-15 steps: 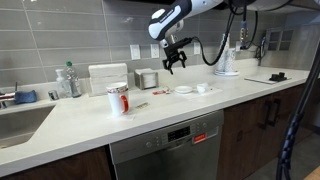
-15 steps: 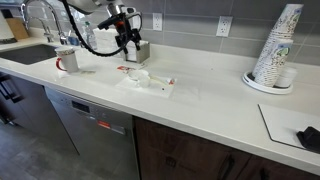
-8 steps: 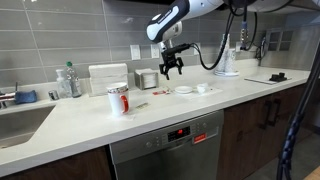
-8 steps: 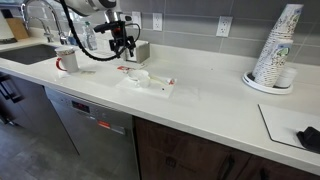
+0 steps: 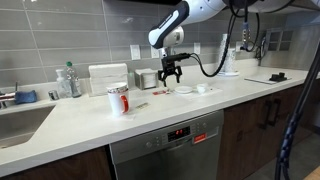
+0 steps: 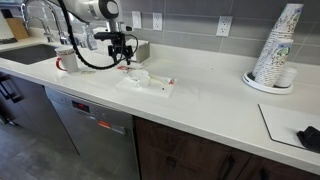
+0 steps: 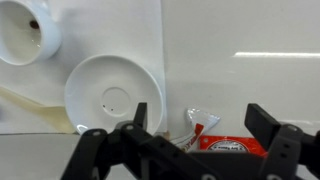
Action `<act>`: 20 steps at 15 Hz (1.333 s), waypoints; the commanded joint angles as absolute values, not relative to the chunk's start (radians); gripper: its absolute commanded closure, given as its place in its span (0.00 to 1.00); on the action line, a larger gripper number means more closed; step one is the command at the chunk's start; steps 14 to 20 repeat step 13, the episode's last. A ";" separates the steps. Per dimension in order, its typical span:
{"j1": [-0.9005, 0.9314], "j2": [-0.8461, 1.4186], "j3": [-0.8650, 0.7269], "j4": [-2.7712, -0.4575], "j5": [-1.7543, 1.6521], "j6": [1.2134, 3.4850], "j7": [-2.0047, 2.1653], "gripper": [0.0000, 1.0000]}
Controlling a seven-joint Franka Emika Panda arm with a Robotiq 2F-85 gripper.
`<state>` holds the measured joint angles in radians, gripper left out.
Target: Move the white thing to the right
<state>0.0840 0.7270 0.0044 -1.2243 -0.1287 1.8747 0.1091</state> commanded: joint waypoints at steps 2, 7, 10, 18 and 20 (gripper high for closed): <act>0.079 0.698 0.011 -1.322 -0.104 1.984 0.098 0.00; 0.092 0.710 0.002 -1.315 -0.121 1.992 0.090 0.00; 0.093 0.691 0.003 -1.346 -0.122 1.996 0.080 0.00; 0.092 0.684 0.004 -1.351 -0.123 1.996 0.077 0.00; 0.092 0.684 0.004 -1.351 -0.123 1.996 0.077 0.00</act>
